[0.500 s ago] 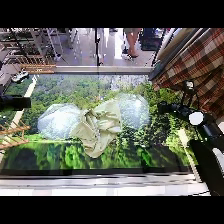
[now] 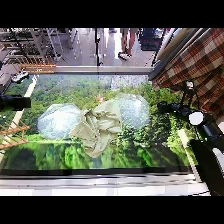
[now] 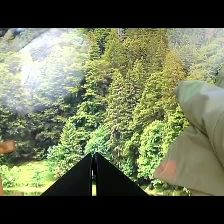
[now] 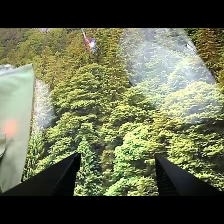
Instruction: Fold the clothes and pants, and hang the long-sleeved shirts on hangers.
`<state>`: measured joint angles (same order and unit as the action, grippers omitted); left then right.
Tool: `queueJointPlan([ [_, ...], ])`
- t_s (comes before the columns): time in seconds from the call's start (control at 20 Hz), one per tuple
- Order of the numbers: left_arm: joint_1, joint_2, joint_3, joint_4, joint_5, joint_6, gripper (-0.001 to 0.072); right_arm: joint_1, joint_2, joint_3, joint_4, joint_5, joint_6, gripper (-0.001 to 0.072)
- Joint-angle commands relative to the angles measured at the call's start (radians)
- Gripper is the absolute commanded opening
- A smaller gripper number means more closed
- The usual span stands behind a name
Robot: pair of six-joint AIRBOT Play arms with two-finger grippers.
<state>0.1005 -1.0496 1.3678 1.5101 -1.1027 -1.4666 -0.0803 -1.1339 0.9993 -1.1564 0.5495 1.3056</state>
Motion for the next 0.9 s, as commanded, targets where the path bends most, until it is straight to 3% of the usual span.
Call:
queueJointPlan([
  [0.0, 0.0, -0.002, 0.0, -0.02, 0.019, 0.0, 0.001, 0.001, 0.001, 0.0, 0.0, 0.0, 0.0, 0.0536],
  [0.15, 0.0, -0.014, 0.0, -0.181, 0.071, -0.012, 0.001, 0.001, 0.0, 0.0, 0.01, -0.002, 0.006, 0.0536],
  [0.25, 0.0, -0.021, 0.0, -0.4, 0.058, 0.014, 0.002, 0.001, 0.001, 0.0, 0.148, -0.004, 0.024, 0.0536],
  [0.3, -0.003, -0.025, 0.0, -0.552, 0.048, 0.113, 0.0189, 0.001, 0.004, 0.001, 0.265, 0.026, 0.059, 0.0536],
  [0.35, -0.008, -0.034, -0.001, -0.696, 0.028, 0.19, 0.0622, 0.001, 0.012, 0.003, 0.351, 0.096, 0.098, 0.0535],
  [0.4, -0.019, -0.044, 0.0, -0.779, -0.001, 0.204, 0.0708, 0.007, 0.014, 0.004, 0.41, 0.122, 0.107, 0.0477],
  [0.5, -0.071, -0.077, -0.001, -0.723, -0.149, 0.2, 0.0706, 0.008, 0.01, 0.006, 0.416, 0.198, 0.087, 0.0291],
  [0.65, -0.203, -0.162, -0.056, -0.494, -0.292, 0.045, 0.0703, 0.008, -0.007, 0.006, 0.382, 0.29, 0.035, 0.0299],
  [0.75, -0.282, -0.218, -0.138, -0.441, -0.187, 0.026, 0.0704, 0.008, -0.036, 0.006, 0.418, 0.297, 0.021, 0.0426],
  [0.85, -0.318, -0.287, -0.208, -0.549, 0.034, 0.06, 0.0706, 0.018, -0.095, 0.008, 0.547, 0.353, -0.161, 0.0426],
])
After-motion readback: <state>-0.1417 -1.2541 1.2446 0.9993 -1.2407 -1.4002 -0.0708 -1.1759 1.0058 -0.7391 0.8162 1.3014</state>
